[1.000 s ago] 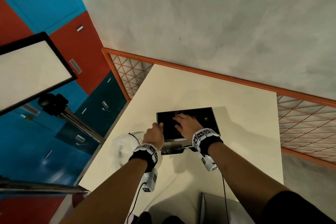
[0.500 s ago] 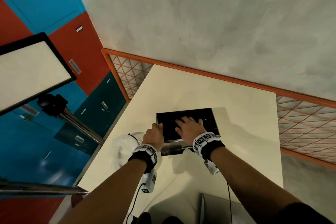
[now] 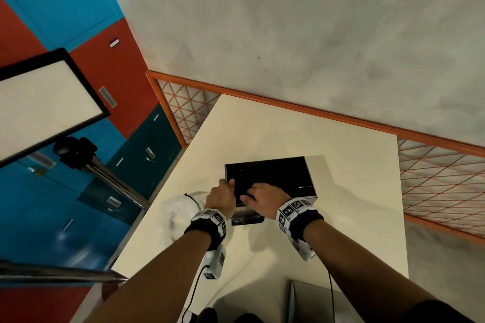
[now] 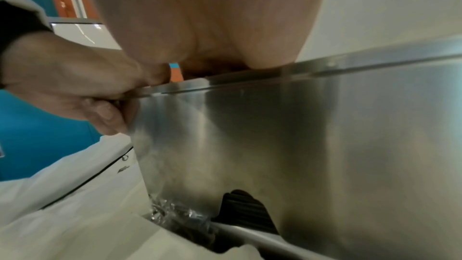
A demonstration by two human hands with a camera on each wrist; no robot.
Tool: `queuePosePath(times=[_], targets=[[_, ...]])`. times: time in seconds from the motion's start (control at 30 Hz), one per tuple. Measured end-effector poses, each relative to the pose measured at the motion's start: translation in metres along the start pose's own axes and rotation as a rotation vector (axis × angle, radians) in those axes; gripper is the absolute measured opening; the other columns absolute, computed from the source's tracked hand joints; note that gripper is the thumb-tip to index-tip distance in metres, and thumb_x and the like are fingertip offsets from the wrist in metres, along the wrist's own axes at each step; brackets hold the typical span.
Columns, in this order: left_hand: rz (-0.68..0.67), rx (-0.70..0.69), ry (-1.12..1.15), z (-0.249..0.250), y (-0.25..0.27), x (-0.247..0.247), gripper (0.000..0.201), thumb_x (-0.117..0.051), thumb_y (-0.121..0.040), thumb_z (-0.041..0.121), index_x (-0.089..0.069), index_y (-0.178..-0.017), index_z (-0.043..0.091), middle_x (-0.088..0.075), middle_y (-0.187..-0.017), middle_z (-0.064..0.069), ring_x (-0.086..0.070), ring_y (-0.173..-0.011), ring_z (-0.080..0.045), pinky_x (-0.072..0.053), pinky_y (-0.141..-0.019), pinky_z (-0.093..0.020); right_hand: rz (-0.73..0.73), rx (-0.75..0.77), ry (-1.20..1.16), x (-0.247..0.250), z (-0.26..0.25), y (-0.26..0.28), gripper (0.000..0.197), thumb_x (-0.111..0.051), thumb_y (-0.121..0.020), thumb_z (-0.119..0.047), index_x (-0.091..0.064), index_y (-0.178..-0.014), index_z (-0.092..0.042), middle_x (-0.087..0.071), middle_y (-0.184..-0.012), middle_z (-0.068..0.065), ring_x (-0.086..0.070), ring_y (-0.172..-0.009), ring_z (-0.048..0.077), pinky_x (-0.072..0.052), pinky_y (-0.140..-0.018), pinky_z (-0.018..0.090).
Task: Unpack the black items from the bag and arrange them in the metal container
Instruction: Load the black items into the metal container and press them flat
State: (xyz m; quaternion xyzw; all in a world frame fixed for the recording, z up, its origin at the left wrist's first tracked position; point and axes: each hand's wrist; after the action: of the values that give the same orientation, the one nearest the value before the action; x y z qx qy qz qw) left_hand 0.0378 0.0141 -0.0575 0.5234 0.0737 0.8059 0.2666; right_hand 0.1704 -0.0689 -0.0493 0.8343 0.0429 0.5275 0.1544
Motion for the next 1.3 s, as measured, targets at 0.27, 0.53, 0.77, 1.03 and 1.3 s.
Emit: queuePosePath(times=[0.27,0.53,0.77,1.03,1.3], targets=[[0.012,0.012,-0.027,0.001,0.0,-0.001,0.05,-0.024,-0.108,0.047,-0.05,-0.118,0.005,-0.064,-0.117,-0.024,-0.061,-0.108,-0.045,-0.048,-0.088,-0.047,0.356,0.092,0.12,0.003,0.007,-0.01,0.038,-0.045,-0.097,-0.039,-0.061,-0.122,-0.016,-0.054,-0.12,0.001,-0.049,-0.115,0.021,-0.045,-0.091,0.045],[0.008,0.003,-0.034,0.001,0.0,0.0,0.053,-0.021,-0.108,0.048,-0.049,-0.12,0.005,-0.064,-0.117,-0.023,-0.061,-0.108,-0.044,-0.049,-0.087,-0.046,0.033,-0.099,0.12,0.0,0.018,-0.013,0.053,-0.024,-0.1,-0.056,-0.035,-0.148,-0.035,-0.03,-0.156,-0.007,-0.025,-0.143,0.022,-0.022,-0.113,0.059],[0.014,-0.006,-0.031,0.001,0.001,0.001,0.052,-0.021,-0.108,0.049,-0.049,-0.118,0.006,-0.064,-0.116,-0.024,-0.062,-0.107,-0.044,-0.049,-0.087,-0.047,0.048,-0.044,0.103,-0.003,0.017,0.002,0.052,-0.025,-0.101,-0.055,-0.039,-0.146,-0.033,-0.036,-0.152,-0.006,-0.032,-0.14,0.019,-0.026,-0.112,0.052],[0.023,-0.051,-0.037,-0.003,0.001,0.001,0.055,-0.019,-0.107,0.05,-0.05,-0.116,0.005,-0.065,-0.114,-0.025,-0.062,-0.104,-0.045,-0.049,-0.084,-0.047,0.666,-0.292,0.021,0.035,0.067,0.025,0.029,-0.054,-0.09,-0.019,-0.057,-0.119,-0.014,-0.048,-0.122,0.009,-0.049,-0.11,0.029,-0.047,-0.091,0.045],[0.016,-0.033,-0.046,-0.001,0.0,0.0,0.053,-0.019,-0.107,0.049,-0.049,-0.119,0.007,-0.065,-0.116,-0.023,-0.062,-0.106,-0.043,-0.049,-0.085,-0.046,0.275,-0.706,-0.411,0.023,0.104,0.025,0.033,-0.035,-0.104,-0.033,-0.049,-0.118,-0.007,-0.061,-0.104,0.02,-0.06,-0.084,0.038,-0.051,-0.07,0.042]])
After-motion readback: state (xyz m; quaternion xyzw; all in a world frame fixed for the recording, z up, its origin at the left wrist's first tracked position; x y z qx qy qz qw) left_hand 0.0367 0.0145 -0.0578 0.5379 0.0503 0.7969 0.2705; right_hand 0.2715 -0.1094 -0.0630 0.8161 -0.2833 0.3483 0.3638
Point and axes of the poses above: each hand's wrist, its own y-axis away from the middle knuckle, its own x-axis out of the back of the hand, z = x × y
